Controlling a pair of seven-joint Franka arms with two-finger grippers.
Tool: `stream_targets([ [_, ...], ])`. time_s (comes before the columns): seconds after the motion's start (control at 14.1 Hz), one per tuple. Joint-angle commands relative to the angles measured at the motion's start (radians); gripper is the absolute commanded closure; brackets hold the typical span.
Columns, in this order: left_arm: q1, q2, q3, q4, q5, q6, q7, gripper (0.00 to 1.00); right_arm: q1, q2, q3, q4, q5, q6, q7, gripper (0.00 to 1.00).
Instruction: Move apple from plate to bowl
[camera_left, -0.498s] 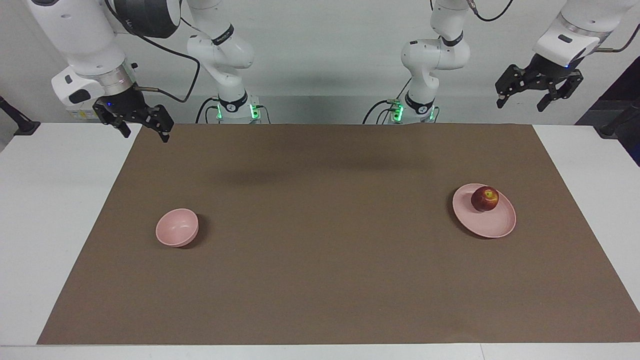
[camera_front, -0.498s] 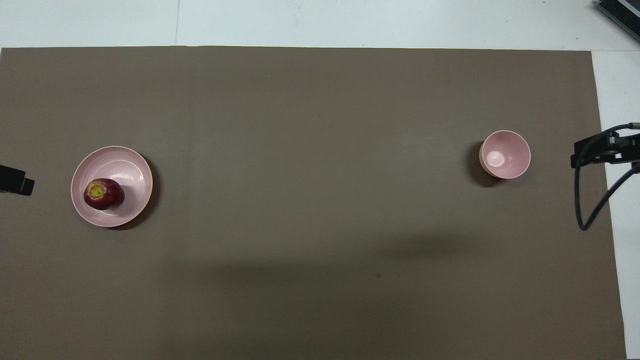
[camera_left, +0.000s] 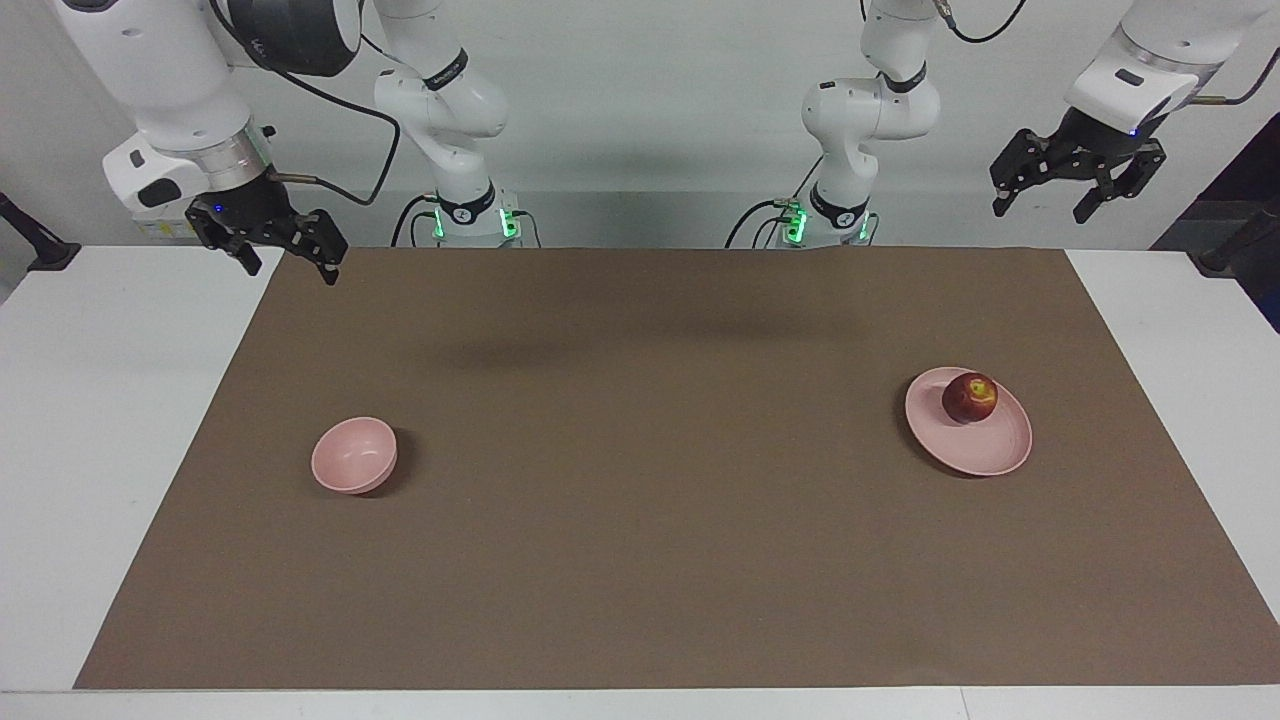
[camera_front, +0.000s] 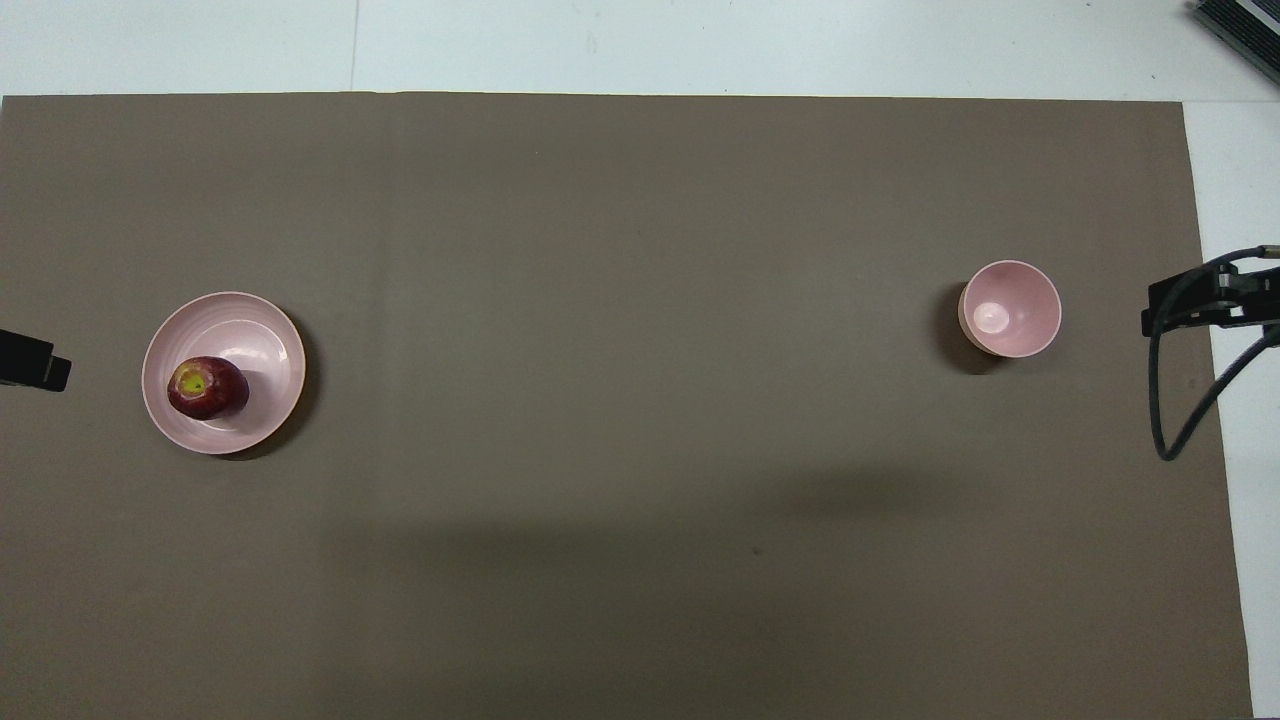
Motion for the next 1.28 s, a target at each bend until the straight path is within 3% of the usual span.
stream_targets([
  [0.0,-0.016,-0.017,0.008,-0.017,-0.006,-0.009,-0.012,0.0,-0.014,-0.024,0.005,-0.025,0.011,0.003,-0.026,0.0],
  [0.64,0.021,-0.047,0.02,-0.109,-0.049,0.117,0.08,0.0,-0.01,-0.024,0.007,-0.026,0.011,0.005,-0.027,0.0],
  [1.21,0.073,-0.067,0.02,-0.276,-0.049,0.258,0.132,0.0,-0.005,-0.024,0.007,-0.026,0.011,0.005,-0.032,0.0],
])
